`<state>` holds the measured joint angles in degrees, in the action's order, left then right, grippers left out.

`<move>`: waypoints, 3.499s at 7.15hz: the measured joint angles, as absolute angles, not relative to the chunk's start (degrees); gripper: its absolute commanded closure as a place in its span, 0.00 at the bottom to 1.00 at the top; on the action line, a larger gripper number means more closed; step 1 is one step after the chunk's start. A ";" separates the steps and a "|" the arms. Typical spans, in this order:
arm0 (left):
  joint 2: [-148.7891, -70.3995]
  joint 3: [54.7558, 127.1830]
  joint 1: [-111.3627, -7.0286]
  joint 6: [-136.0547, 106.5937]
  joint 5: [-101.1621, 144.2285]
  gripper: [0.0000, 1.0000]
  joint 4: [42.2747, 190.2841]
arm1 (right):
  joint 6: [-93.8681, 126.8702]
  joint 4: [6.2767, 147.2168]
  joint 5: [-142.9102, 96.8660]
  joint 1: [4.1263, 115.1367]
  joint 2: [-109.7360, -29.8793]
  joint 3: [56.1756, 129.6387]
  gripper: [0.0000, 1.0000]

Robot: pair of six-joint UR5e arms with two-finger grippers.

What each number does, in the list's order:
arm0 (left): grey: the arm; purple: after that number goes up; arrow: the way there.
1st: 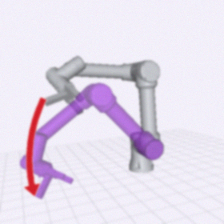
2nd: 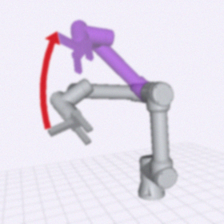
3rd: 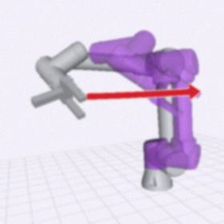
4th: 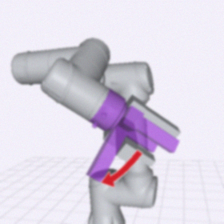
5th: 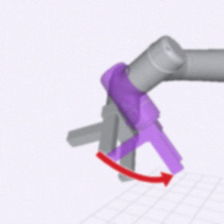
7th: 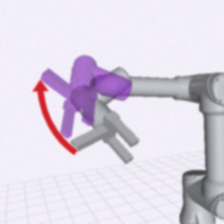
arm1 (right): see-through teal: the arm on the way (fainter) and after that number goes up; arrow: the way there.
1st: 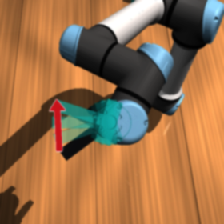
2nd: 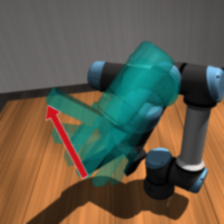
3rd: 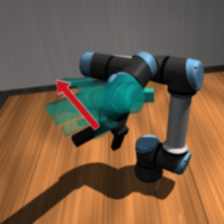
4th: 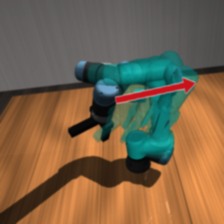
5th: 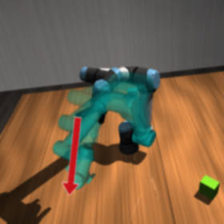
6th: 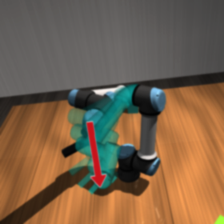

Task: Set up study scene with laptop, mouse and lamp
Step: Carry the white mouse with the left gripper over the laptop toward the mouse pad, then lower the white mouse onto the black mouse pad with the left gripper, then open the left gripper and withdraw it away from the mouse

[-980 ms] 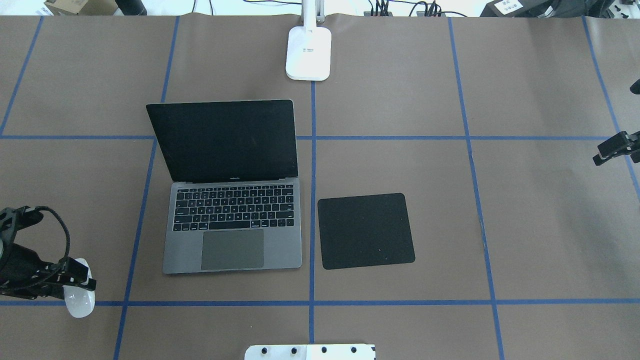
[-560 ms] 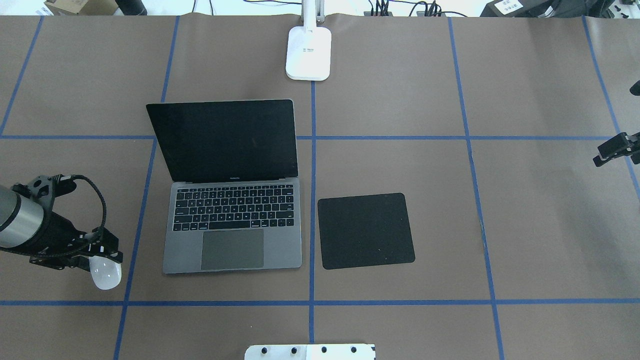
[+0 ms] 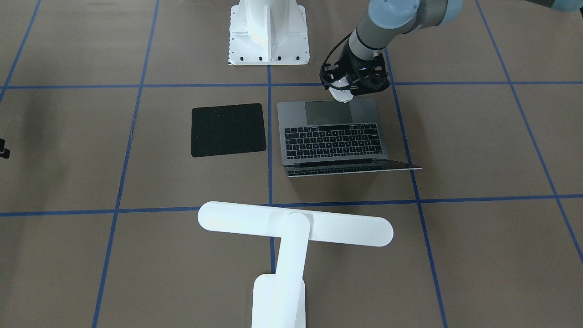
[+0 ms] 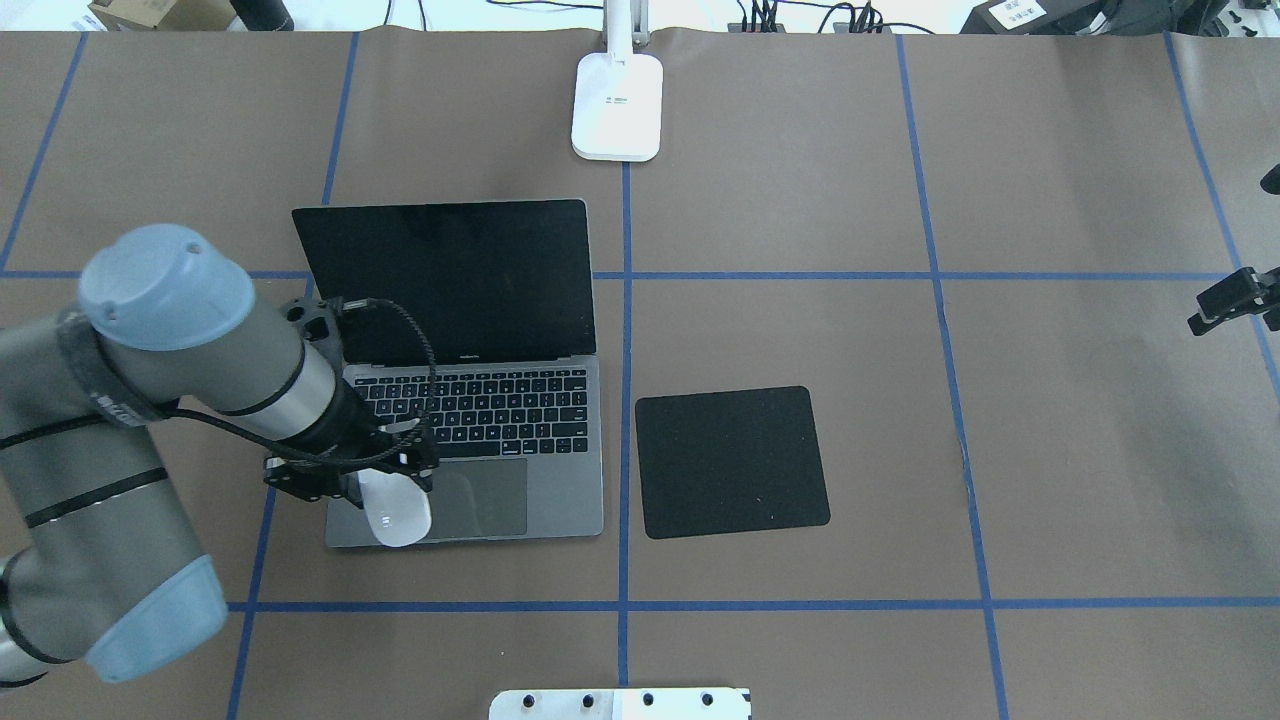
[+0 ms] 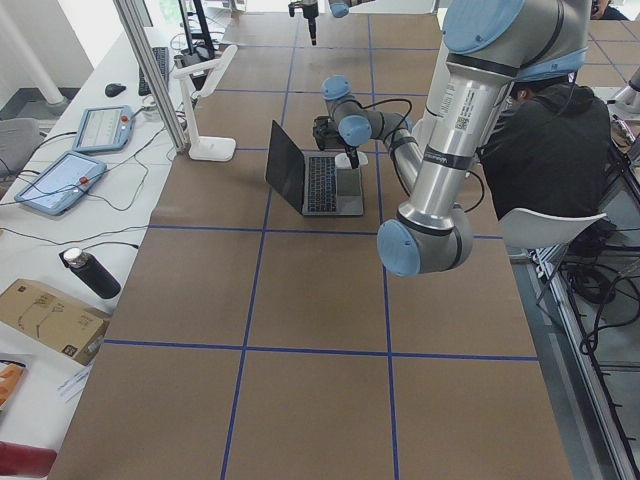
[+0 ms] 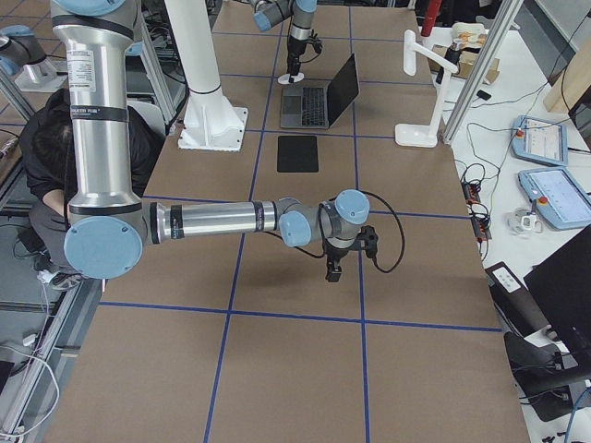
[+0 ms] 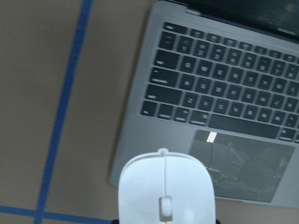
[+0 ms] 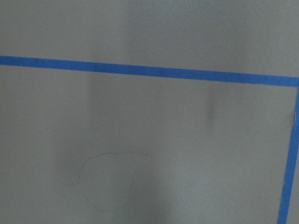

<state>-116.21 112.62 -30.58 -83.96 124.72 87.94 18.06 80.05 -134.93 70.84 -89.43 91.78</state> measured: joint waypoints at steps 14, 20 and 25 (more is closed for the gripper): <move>-151.70 66.45 -23.60 -92.20 116.72 0.44 100.70 | 17.95 81.39 -132.45 71.98 -89.56 91.67 0.01; -151.92 65.84 -23.08 -92.26 116.05 0.01 100.65 | 17.73 81.37 -132.51 72.39 -89.57 92.23 0.01; -139.55 85.24 -26.55 -84.21 114.16 0.01 96.50 | 17.53 80.53 -131.02 75.69 -89.11 92.60 0.01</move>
